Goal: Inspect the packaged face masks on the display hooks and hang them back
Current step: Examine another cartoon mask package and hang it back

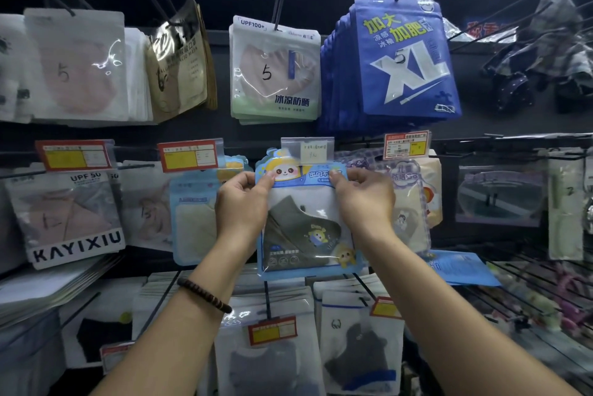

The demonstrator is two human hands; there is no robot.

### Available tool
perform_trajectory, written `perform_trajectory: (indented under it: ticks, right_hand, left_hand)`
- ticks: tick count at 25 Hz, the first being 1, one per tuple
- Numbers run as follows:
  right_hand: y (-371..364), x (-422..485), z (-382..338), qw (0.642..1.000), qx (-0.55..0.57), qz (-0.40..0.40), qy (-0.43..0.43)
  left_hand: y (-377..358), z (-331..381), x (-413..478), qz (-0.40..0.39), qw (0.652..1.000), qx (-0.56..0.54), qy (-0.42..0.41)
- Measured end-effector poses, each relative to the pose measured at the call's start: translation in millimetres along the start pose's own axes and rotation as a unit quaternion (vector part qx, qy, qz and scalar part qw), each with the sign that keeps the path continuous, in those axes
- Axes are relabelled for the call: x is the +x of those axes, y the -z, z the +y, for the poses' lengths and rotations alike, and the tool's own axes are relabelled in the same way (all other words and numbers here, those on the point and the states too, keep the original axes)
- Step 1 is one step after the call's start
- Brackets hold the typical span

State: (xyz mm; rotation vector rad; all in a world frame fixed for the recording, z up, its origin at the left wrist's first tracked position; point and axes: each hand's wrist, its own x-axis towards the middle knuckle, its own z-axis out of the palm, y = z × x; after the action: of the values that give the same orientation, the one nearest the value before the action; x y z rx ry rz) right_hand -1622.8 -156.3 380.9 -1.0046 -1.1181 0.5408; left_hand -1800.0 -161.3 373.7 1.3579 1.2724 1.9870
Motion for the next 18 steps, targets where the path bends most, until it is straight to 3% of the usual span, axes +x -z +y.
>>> perform_trajectory:
  ticks: [6,9,14,18]
  right_hand:
    - [-8,-17,20,0.962,-0.163,0.025,0.217]
    - [-11,-28,45,0.914,-0.259,0.013,0.312]
    - [-2,-40,57,0.899,-0.338,-0.124,0.248]
    - [16,-41,65,0.904,-0.279,-0.133,0.296]
  left_hand:
    - [-3,-11,2,0.021,0.995,0.079,-0.064]
    - [-10,-18,6,0.05,0.988,0.117,-0.088]
    - [-12,-19,8,0.069,0.978,0.174,-0.094]
    - [-12,-29,-9,0.105,0.959,0.222,-0.138]
